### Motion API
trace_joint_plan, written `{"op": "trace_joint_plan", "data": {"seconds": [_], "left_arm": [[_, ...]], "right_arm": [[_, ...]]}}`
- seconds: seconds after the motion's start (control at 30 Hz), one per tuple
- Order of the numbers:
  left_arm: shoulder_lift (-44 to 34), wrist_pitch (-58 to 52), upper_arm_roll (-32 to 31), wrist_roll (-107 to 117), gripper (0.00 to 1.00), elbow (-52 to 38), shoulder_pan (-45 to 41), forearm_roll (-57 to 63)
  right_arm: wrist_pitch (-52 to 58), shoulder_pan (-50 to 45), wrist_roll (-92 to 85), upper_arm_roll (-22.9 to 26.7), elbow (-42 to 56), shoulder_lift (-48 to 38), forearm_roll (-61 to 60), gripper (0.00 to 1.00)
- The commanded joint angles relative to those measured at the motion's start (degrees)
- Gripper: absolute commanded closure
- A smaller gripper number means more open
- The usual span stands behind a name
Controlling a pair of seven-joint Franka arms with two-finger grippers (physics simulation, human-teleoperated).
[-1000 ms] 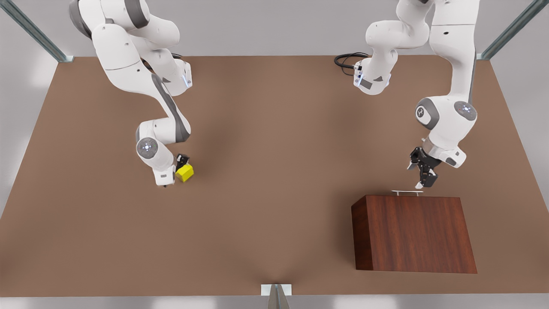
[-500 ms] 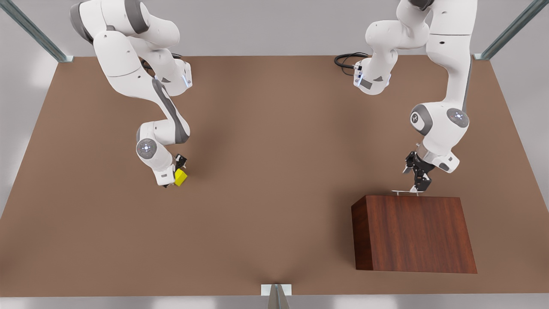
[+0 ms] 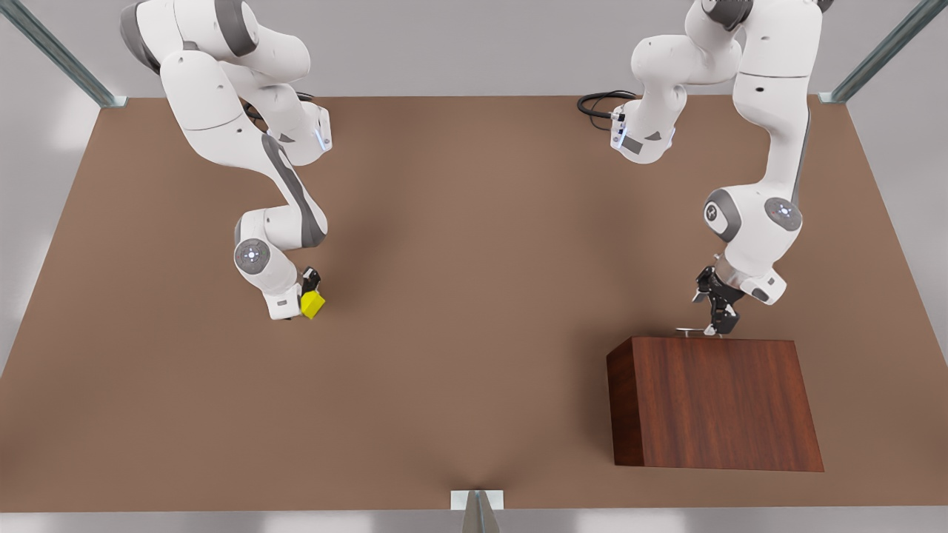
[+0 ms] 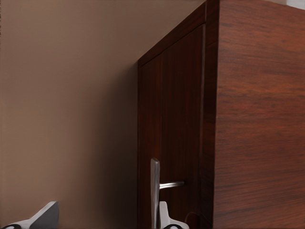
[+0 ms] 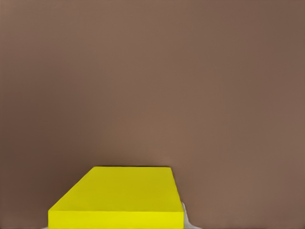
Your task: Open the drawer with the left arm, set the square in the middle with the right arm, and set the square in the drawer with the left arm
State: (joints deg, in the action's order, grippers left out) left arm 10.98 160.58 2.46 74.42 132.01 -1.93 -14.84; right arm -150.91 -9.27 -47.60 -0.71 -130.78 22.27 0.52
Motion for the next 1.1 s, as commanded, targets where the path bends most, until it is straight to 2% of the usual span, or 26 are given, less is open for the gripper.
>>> {"op": "trace_joint_plan", "data": {"seconds": [0.0,0.17,0.23,0.4,0.47,0.63,0.73,0.87,0.9,0.93,1.07], "left_arm": [[0.0,0.0,0.0,0.0,0.0,0.0,0.0,0.0],[-0.2,-0.5,0.0,-0.1,0.0,0.0,-0.1,0.1],[-0.5,-1.0,0.0,-0.1,0.0,0.1,0.0,0.1],[-1.5,-2.4,0.0,-0.1,0.0,0.6,0.0,0.1],[-2.0,-3.7,0.0,-0.1,0.0,0.6,0.0,0.1],[-3.9,-6.0,0.0,-0.1,0.0,1.9,-0.1,0.2],[-4.8,-6.1,0.0,-0.1,0.0,3.3,-0.1,0.2],[-6.1,-6.0,0.1,-0.1,0.0,5.3,-0.2,0.3],[-6.2,-6.0,0.1,-0.1,0.0,5.6,-0.2,0.3],[-6.5,-6.0,0.1,-0.1,0.0,5.8,-0.2,0.3],[-8.7,-6.0,0.1,-0.2,0.0,8.5,-0.2,0.4]], "right_arm": [[0.0,0.0,0.1,0.0,0.0,0.0,0.1,0.37],[2.6,-1.0,5.7,-0.3,0.3,-3.1,-0.1,0.37],[4.0,-1.2,12.8,-3.8,0.8,-4.2,-0.1,0.37],[7.0,-11.2,26.5,-5.0,10.3,-1.0,-0.9,0.37],[7.6,-17.2,34.7,-5.0,15.5,2.1,-0.9,0.37],[11.6,-28.8,48.3,-5.2,38.8,17.4,-0.7,0.37],[11.6,-34.5,51.1,-5.2,50.4,26.6,-0.7,0.37],[11.3,-39.9,53.5,-5.0,60.7,33.3,-0.6,0.34],[11.1,-39.9,53.5,-4.8,60.7,33.3,-0.6,0.24],[10.8,-39.9,53.5,-4.8,60.7,33.2,-0.6,0.0],[10.4,-39.9,53.5,-4.7,60.6,33.3,-0.6,0.0]]}}
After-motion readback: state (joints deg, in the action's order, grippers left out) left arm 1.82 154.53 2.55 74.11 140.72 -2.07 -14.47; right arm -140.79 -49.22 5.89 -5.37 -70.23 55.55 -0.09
